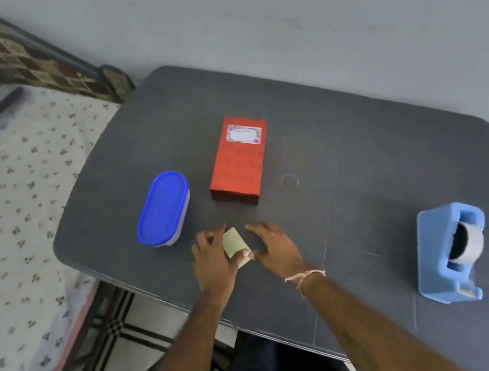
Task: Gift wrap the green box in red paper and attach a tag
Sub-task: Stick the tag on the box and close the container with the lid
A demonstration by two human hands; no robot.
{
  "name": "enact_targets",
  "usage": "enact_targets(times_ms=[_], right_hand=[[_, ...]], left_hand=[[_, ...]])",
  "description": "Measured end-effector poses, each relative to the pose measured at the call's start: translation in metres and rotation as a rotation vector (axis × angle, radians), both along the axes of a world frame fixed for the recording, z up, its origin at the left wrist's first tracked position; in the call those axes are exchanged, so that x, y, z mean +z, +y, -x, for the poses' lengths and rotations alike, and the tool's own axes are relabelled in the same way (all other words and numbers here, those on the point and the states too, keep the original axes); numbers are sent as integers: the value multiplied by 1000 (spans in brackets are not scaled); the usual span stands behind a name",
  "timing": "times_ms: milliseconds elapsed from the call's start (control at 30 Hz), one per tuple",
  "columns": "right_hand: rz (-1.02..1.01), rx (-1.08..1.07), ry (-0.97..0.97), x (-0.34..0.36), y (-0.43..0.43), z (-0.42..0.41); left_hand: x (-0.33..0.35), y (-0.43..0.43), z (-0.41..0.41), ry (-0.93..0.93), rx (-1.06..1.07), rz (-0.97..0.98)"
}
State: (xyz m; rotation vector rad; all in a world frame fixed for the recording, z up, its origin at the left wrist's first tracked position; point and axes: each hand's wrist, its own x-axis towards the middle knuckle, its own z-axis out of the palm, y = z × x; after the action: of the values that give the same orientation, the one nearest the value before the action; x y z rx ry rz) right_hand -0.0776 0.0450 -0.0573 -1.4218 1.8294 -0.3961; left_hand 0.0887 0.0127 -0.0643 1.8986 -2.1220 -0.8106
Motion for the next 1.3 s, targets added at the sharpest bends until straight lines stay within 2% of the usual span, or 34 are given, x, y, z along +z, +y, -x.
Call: enact_targets(times_ms=[167, 300, 367, 500, 567, 667, 800, 967, 1133, 1300], right_hand=[[-78, -9, -57, 7, 7, 12], [-127, -122, -218, 26, 16, 29], [-122, -202, -369, 42, 21, 36], [-67, -321, -617, 81, 33, 60], [-17, -426, -707, 101, 48, 83], [78, -550, -769, 121, 82, 130], [153, -603, -827, 141, 128, 201], [211, -575, -902, 153, 215, 289], [321, -651, -1006, 164, 283, 332], [405, -739, -1110, 186, 314, 380]], left_hand=[[-2, -11, 6, -16, 115, -21], [1, -18, 8, -31, 124, -38], [10, -19, 22, 158, 190, -175], [63, 1, 85, 769, 313, -672], [90, 15, 118, 876, 293, -886], [116, 36, 163, 952, 222, -1010], [141, 76, 224, 1054, 182, -1009], [169, 174, 320, 1135, 369, -909], [189, 250, 397, 1217, 523, -869], [207, 280, 471, 1215, 514, -785]])
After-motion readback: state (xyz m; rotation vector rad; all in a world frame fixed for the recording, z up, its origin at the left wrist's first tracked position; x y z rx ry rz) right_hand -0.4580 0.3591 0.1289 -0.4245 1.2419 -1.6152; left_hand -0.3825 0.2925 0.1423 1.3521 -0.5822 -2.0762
